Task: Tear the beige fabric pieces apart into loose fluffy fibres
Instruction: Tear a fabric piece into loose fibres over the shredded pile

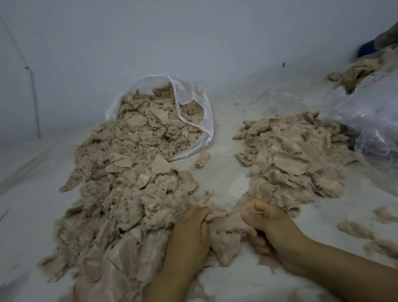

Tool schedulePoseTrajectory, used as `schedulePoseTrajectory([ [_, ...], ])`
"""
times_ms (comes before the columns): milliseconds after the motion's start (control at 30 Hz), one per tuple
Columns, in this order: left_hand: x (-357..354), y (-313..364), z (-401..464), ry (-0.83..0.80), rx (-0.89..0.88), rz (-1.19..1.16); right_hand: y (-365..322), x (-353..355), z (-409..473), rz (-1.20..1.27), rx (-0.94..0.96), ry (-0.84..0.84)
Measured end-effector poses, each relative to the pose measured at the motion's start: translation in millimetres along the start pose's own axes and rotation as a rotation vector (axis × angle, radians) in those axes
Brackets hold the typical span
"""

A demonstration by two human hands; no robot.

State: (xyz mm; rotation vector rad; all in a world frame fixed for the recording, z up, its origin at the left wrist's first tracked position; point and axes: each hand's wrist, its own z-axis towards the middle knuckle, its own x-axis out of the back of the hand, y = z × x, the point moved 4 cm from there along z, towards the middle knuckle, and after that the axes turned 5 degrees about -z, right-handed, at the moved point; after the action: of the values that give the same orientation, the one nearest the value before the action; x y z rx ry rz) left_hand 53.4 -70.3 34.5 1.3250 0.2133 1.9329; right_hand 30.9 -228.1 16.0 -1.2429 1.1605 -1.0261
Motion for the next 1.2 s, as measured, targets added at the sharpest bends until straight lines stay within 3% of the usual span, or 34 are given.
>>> schedulePoseTrajectory([
  [67,4,4,1,0.023,-0.008,-0.030,1,-1,0,-0.031,0.000,-0.034],
  [133,8,13,3,0.024,-0.031,-0.071,-2,-6,-2,-0.234,0.077,-0.050],
  [267,-2,22,5,-0.117,-0.067,-0.077,-13,-4,2,-0.503,0.261,0.129],
  [333,1,12,7,-0.033,0.076,-0.083,-17,9,4,-0.438,0.254,0.243],
  [400,6,0,7,0.041,0.190,-0.075,-14,23,4,-0.236,0.157,0.252],
  [533,0,17,9,-0.033,0.155,-0.320,-7,23,3,-0.048,0.049,0.103],
  [667,-18,30,14,-0.172,0.160,-0.456,-10,14,5,0.048,0.087,0.098],
  [833,-28,28,10,-0.156,0.146,-0.523,-12,14,0,0.030,0.102,0.082],
  [1200,-19,17,8,-0.044,0.166,-0.585,-15,34,5,0.166,0.168,0.379],
])
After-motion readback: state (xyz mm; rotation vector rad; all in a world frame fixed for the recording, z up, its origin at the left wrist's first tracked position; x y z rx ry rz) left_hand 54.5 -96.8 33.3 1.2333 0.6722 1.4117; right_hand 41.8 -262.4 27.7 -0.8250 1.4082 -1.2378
